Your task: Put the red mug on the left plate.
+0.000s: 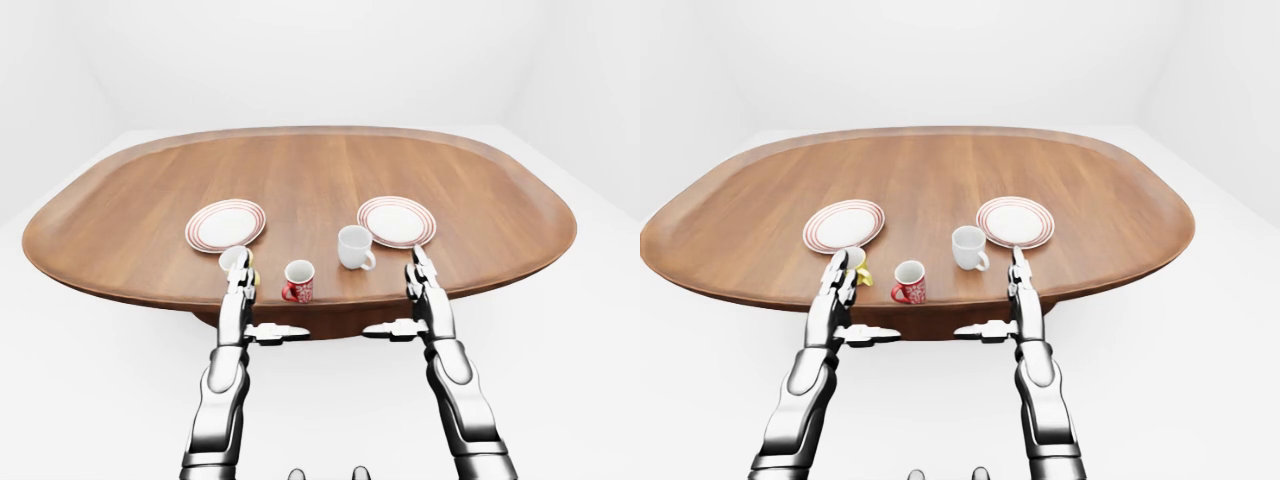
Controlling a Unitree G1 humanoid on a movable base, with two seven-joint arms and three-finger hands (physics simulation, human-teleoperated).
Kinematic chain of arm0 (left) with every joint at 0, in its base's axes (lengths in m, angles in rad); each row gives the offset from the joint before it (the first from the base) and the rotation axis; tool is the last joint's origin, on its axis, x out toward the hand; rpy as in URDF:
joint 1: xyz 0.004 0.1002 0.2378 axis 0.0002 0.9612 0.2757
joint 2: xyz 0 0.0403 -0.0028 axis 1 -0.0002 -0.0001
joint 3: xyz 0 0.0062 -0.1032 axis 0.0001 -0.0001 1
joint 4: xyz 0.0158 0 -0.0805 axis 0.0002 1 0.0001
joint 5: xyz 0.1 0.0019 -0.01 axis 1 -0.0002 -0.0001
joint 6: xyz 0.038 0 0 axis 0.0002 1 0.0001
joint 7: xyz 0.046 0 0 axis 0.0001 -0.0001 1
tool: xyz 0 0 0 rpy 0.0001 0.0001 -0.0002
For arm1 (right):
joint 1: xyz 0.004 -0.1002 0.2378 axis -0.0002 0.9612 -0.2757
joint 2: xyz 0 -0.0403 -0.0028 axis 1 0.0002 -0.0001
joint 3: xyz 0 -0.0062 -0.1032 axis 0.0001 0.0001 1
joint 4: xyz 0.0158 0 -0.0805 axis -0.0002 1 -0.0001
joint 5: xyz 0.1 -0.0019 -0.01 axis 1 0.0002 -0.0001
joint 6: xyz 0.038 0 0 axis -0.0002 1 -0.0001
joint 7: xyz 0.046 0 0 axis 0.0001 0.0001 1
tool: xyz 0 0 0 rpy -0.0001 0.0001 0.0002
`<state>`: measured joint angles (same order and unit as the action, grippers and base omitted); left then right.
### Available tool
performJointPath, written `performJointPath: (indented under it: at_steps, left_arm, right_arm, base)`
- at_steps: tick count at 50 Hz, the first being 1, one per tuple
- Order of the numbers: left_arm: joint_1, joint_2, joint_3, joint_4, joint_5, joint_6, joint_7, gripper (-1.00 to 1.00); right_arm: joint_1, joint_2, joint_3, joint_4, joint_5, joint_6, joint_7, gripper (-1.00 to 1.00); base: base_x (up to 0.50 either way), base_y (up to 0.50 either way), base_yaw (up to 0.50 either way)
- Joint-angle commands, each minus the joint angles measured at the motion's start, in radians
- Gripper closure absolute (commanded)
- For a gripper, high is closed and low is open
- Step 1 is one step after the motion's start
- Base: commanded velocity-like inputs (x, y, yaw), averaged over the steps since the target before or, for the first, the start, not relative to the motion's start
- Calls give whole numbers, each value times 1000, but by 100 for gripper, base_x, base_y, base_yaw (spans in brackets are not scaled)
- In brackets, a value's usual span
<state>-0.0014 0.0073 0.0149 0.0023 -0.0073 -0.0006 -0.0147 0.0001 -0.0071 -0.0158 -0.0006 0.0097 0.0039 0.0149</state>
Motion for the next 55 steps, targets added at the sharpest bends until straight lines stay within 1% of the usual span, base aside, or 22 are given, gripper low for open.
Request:
performJointPath:
  at_steps: [1,16,17,19,20,21,23,24,25,26,27,28,29,30,32,33,35,39,42,44,51,55]
  left_arm:
    - [-1,11,23,1,-11,-1,-23,-100]
    - [3,11,21,-7,-9,2,-24,-100]
    - [7,11,21,-14,-8,5,-25,-100]
    - [38,13,16,-65,-8,18,-37,-100]
    - [77,14,19,-127,-10,26,-42,-100]
    - [114,12,24,-181,-5,20,-37,-100]
    - [165,8,35,-251,-10,16,-44,-100]
    - [203,5,44,-300,-18,10,-51,-100]
    - [245,-1,60,-356,-22,41,-42,-100]
    - [247,-4,63,-361,-21,43,-44,-100]
    - [288,-10,82,-406,-34,30,-49,-100]
    - [323,-17,88,-443,-43,7,-66,-100]
    - [350,-22,87,-467,-43,-12,-82,-100]
    - [386,-26,80,-497,-46,-45,-110,-100]
    - [426,-36,75,-525,-49,-87,-143,-100]
    - [442,-38,72,-534,-50,-87,-157,-100]
    - [431,-45,91,-524,-49,-87,-153,-100]
    - [424,-56,110,-519,-60,-87,-163,-100]
    - [427,-61,111,-520,-59,-87,-168,-100]
    - [427,-63,110,-519,-57,-87,-169,-100]
    - [417,-63,114,-509,-59,-87,-168,-100]
    - [406,-61,106,-501,-56,-87,-167,-100]
  right_arm:
    - [1,-11,-26,-1,19,10,23,-100]
    - [6,-13,-27,-4,22,9,26,-100]
    - [11,-14,-24,-12,26,8,36,-100]
    - [60,-20,-7,-83,78,3,134,-100]
    - [111,-21,4,-154,95,-7,177,-100]
    - [160,-21,14,-218,98,-20,203,-100]
    - [229,-17,20,-302,101,-40,228,-100]
    - [281,-16,23,-356,104,-66,241,-100]
    - [350,-13,23,-414,114,-91,254,-100]
    - [354,-11,22,-418,114,-91,256,-100]
    - [426,-6,14,-467,128,-91,266,-100]
    - [466,-2,5,-486,138,-91,275,-100]
    - [486,1,-4,-490,142,-91,280,-100]
    - [504,9,-23,-489,153,-91,280,-100]
    - [515,19,-51,-482,180,-91,295,-100]
    - [521,25,-67,-476,199,-91,307,-100]
    - [541,42,-89,-468,213,-91,331,-100]
    - [551,68,-92,-466,190,-91,343,-100]
    - [510,63,-101,-439,183,-91,338,-100]
    - [505,62,-103,-436,184,-91,338,-100]
    - [515,65,-101,-443,180,-91,343,-100]
    - [517,65,-103,-443,180,-91,348,-100]
  base:
    - [0,0,0]
    - [0,0,0]
    - [0,0,0]
    - [0,0,0]
    - [0,0,0]
    - [0,0,0]
    - [0,0,0]
    - [0,0,0]
    - [0,0,0]
    - [0,0,0]
    - [0,0,0]
    - [0,0,0]
    - [0,0,0]
    - [0,0,0]
    - [0,0,0]
    - [0,0,0]
    - [0,0,0]
    - [0,0,0]
    - [0,0,0]
    - [0,0,0]
    - [0,0,0]
    - [0,0,0]
